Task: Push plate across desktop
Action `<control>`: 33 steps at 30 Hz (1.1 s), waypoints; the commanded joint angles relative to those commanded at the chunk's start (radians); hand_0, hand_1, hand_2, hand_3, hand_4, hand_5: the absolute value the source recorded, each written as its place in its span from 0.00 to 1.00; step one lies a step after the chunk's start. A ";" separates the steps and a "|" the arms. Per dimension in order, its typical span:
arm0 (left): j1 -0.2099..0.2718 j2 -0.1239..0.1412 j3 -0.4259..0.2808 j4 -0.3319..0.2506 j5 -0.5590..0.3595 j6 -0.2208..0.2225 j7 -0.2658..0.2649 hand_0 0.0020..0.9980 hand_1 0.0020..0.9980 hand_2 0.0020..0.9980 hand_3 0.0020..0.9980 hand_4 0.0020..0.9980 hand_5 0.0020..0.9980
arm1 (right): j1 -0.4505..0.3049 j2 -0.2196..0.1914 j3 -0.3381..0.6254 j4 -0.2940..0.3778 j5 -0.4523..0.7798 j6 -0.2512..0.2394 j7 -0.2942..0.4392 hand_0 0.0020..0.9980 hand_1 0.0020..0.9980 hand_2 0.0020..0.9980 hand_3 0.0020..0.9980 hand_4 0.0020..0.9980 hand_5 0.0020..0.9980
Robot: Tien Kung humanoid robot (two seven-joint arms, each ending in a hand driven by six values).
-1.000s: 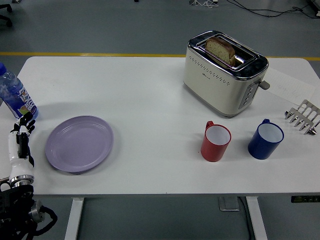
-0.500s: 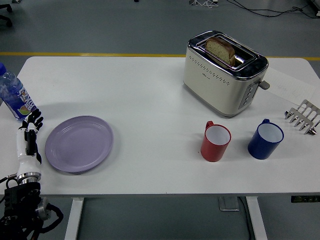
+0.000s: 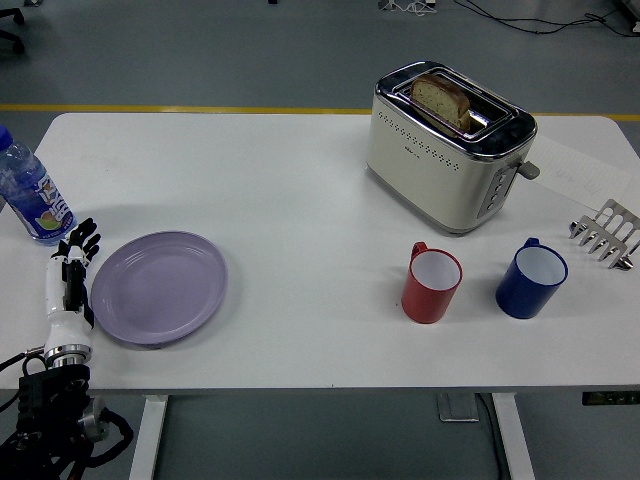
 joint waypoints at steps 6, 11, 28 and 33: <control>-0.003 -0.004 0.020 -0.006 -0.023 0.000 0.000 0.84 0.85 0.86 0.78 0.48 1.00 | 0.000 0.000 0.002 0.000 -0.003 0.000 -0.001 0.51 0.48 0.58 0.54 0.15 0.28; -0.008 -0.006 0.045 -0.013 -0.042 0.000 0.000 0.84 0.84 0.86 0.78 0.48 1.00 | 0.001 0.000 0.001 0.000 -0.001 0.000 0.000 0.51 0.48 0.58 0.54 0.15 0.28; -0.026 -0.005 0.179 -0.029 -0.127 0.006 0.000 0.84 0.84 0.86 0.77 0.48 1.00 | -0.005 0.000 0.001 0.000 0.000 -0.001 -0.001 0.51 0.48 0.58 0.54 0.15 0.28; -0.044 -0.001 0.245 -0.034 -0.171 0.014 0.000 0.84 0.84 0.86 0.77 0.48 1.00 | -0.007 0.000 0.000 0.000 0.000 -0.001 -0.001 0.51 0.48 0.58 0.54 0.15 0.28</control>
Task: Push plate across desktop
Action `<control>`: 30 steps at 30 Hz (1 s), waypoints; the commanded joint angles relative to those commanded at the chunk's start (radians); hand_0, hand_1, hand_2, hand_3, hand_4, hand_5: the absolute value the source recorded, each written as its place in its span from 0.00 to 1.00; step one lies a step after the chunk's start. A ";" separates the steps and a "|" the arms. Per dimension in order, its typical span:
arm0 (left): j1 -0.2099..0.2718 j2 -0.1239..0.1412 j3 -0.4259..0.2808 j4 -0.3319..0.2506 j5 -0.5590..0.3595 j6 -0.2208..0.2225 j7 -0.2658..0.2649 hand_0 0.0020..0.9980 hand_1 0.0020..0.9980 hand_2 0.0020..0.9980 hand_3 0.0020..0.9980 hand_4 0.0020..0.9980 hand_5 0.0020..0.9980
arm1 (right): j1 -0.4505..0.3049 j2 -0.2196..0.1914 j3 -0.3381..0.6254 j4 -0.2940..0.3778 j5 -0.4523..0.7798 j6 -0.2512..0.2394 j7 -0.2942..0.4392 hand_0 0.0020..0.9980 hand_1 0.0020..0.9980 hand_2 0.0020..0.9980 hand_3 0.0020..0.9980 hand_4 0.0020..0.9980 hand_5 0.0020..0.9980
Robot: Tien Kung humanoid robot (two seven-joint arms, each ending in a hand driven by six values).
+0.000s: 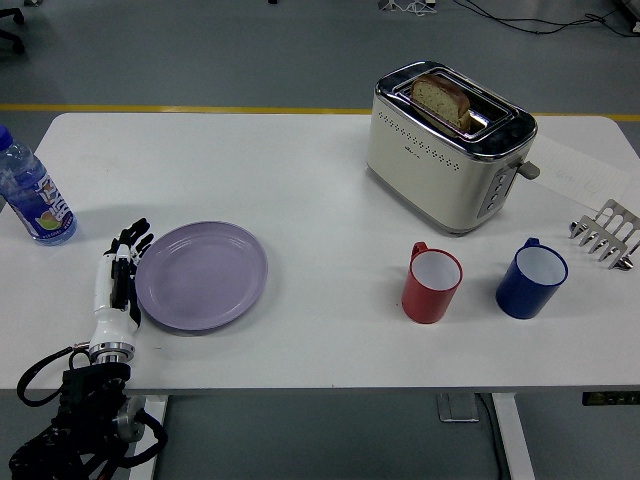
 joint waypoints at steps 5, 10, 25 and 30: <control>-0.022 0.004 0.056 -0.002 -0.030 0.009 0.000 0.84 0.84 0.86 0.77 0.48 0.99 | -0.001 0.000 -0.003 0.000 0.002 -0.001 0.000 0.51 0.48 0.58 0.54 0.15 0.28; -0.042 0.008 0.131 0.002 -0.065 0.015 0.000 0.83 0.84 0.86 0.77 0.48 1.00 | 0.000 0.000 -0.010 0.000 0.008 -0.002 0.001 0.51 0.48 0.58 0.54 0.15 0.28; -0.093 0.009 0.290 -0.029 -0.153 0.040 0.000 0.83 0.84 0.86 0.77 0.47 0.98 | -0.003 -0.001 -0.017 0.000 0.013 -0.001 0.002 0.51 0.48 0.58 0.54 0.15 0.28; -0.106 0.011 0.330 -0.035 -0.174 0.037 0.000 0.83 0.84 0.86 0.76 0.47 0.97 | -0.003 -0.001 -0.019 0.000 0.014 -0.002 0.002 0.51 0.48 0.58 0.54 0.15 0.28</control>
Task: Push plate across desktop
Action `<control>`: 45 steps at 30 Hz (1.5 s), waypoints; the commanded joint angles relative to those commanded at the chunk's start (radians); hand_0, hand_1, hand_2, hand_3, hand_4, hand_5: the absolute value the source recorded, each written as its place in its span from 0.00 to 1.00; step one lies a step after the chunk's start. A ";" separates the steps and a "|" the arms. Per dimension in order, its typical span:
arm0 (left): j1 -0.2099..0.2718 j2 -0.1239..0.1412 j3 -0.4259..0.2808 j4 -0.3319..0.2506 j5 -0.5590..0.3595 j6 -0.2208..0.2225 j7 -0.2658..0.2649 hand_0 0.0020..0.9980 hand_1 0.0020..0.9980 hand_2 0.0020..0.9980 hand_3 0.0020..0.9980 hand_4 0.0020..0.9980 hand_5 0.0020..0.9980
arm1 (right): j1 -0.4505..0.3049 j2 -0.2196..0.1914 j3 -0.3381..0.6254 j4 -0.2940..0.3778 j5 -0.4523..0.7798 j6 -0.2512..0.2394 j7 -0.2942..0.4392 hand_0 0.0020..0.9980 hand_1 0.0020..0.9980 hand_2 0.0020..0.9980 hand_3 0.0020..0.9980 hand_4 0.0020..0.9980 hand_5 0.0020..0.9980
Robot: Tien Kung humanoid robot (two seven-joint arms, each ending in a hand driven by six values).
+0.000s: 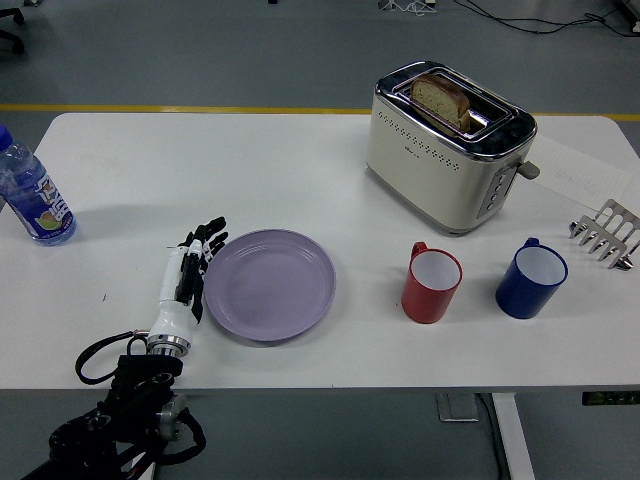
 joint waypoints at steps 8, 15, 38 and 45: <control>-0.023 0.007 0.093 -0.015 -0.036 0.001 0.000 0.83 0.84 0.86 0.76 0.46 0.95 | -0.001 -0.001 -0.003 0.000 0.002 0.000 0.001 0.51 0.48 0.58 0.54 0.15 0.28; -0.038 0.009 0.138 -0.032 -0.041 0.001 0.000 0.82 0.83 0.86 0.76 0.45 0.93 | -0.003 -0.002 -0.006 0.000 0.007 0.000 0.002 0.52 0.48 0.58 0.54 0.15 0.28; -0.073 0.016 0.226 -0.058 -0.062 -0.003 0.000 0.82 0.83 0.85 0.75 0.44 0.90 | -0.005 -0.001 -0.002 0.000 0.002 0.000 0.002 0.52 0.48 0.58 0.54 0.15 0.28; -0.075 0.015 0.238 -0.062 -0.061 -0.004 0.000 0.82 0.83 0.85 0.75 0.44 0.90 | -0.008 -0.001 -0.002 0.000 0.005 -0.001 0.001 0.51 0.48 0.58 0.54 0.15 0.28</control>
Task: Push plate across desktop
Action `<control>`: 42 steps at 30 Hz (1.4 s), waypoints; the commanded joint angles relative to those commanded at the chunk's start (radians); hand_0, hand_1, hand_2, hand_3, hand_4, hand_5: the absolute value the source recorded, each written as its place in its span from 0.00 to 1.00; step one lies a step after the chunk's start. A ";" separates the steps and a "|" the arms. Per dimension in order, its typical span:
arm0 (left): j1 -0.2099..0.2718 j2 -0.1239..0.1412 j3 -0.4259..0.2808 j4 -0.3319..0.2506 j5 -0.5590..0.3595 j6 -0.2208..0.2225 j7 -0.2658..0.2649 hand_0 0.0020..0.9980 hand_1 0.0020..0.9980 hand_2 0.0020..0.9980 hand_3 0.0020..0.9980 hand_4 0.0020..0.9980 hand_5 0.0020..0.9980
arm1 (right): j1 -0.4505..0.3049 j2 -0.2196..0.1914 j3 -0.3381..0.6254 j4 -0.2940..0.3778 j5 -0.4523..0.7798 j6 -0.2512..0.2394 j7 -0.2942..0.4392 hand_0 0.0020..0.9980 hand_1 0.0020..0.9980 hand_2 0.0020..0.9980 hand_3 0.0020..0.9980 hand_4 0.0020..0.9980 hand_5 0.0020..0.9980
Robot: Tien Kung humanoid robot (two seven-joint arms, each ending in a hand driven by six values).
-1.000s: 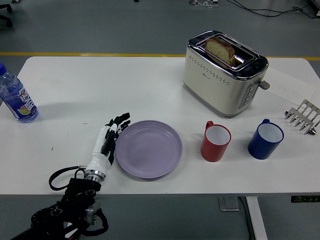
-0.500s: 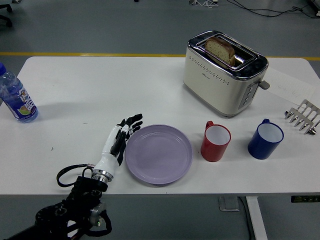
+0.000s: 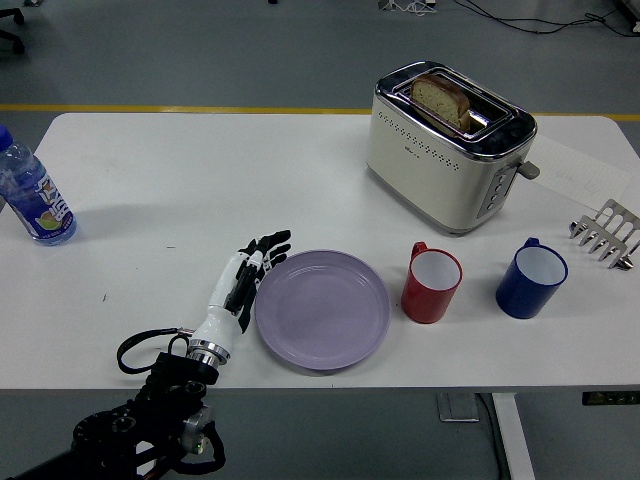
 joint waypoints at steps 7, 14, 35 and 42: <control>0.001 -0.001 -0.001 -0.002 0.002 0.000 0.000 0.82 0.83 0.85 0.75 0.44 0.90 | -0.001 0.000 -0.002 0.000 0.005 -0.001 0.001 0.51 0.48 0.58 0.54 0.15 0.28; 0.036 -0.012 -0.093 0.012 0.048 0.017 0.000 0.81 0.83 0.85 0.75 0.44 0.90 | -0.003 0.000 -0.002 0.000 0.006 -0.002 0.000 0.51 0.48 0.58 0.54 0.15 0.29; 0.188 0.038 -0.913 -0.119 0.093 -0.344 0.300 0.70 0.70 0.69 0.63 0.46 0.91 | 0.012 -0.007 0.000 0.000 0.012 -0.001 0.007 0.51 0.48 0.58 0.54 0.15 0.29; 0.217 0.072 -1.107 -0.128 -0.036 -0.523 0.596 0.69 0.72 0.71 0.67 0.48 0.94 | 0.015 -0.007 0.001 0.000 0.014 -0.002 0.007 0.51 0.48 0.58 0.54 0.15 0.29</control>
